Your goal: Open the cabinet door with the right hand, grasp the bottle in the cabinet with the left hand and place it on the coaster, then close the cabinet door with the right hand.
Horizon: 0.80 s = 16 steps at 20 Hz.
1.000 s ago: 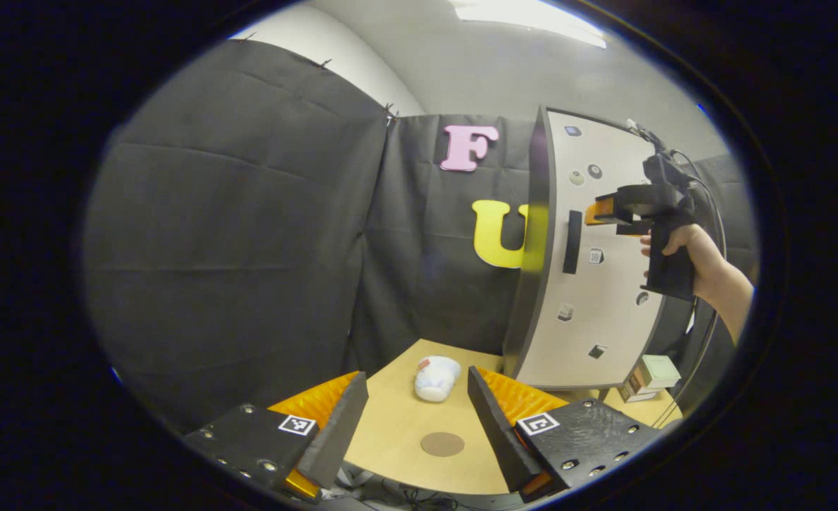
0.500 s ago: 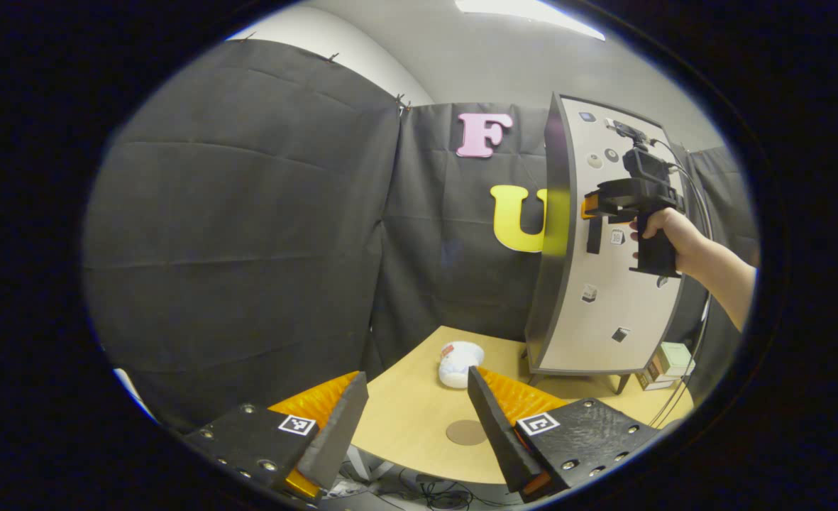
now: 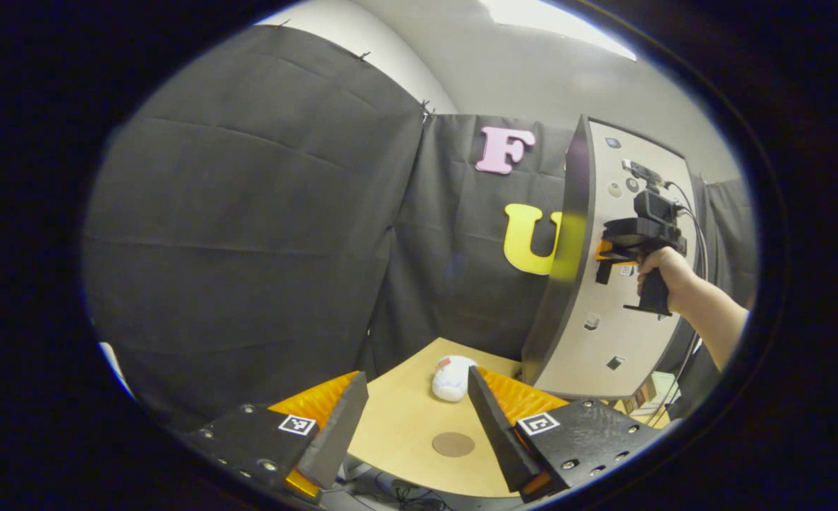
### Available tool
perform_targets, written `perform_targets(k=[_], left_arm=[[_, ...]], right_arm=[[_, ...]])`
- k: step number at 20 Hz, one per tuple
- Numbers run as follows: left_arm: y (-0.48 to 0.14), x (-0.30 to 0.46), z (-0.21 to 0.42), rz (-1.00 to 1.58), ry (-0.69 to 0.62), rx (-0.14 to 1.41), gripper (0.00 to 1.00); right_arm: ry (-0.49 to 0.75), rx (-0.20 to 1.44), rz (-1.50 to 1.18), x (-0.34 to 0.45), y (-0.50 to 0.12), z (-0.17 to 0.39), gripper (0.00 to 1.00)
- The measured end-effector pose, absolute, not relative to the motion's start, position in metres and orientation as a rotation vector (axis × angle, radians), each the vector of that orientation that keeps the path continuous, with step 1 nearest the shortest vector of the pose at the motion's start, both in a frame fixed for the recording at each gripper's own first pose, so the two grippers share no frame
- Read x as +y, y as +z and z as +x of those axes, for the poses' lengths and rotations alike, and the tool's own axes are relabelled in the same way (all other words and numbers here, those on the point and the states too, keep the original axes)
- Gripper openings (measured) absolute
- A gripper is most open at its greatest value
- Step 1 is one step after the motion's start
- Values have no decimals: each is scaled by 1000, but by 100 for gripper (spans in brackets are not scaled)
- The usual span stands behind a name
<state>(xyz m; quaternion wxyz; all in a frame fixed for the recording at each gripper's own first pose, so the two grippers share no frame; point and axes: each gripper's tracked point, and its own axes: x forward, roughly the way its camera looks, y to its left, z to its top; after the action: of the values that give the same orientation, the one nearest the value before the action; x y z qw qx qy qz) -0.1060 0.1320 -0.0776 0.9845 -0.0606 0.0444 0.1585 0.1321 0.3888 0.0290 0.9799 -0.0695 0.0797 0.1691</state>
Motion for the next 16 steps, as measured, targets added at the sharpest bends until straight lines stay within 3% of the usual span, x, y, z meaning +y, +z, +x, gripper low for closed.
perform_targets(k=[2,8,16], left_arm=[[-83,124,-108,-118,283,104,87],[-92,107,-109,-32,245,131,87],[-79,84,-83,-25,169,122,87]], right_arm=[[343,156,-145,388,29,132,31],[450,155,-173,388,28,126,12],[624,158,-165,376,32,85,11]])
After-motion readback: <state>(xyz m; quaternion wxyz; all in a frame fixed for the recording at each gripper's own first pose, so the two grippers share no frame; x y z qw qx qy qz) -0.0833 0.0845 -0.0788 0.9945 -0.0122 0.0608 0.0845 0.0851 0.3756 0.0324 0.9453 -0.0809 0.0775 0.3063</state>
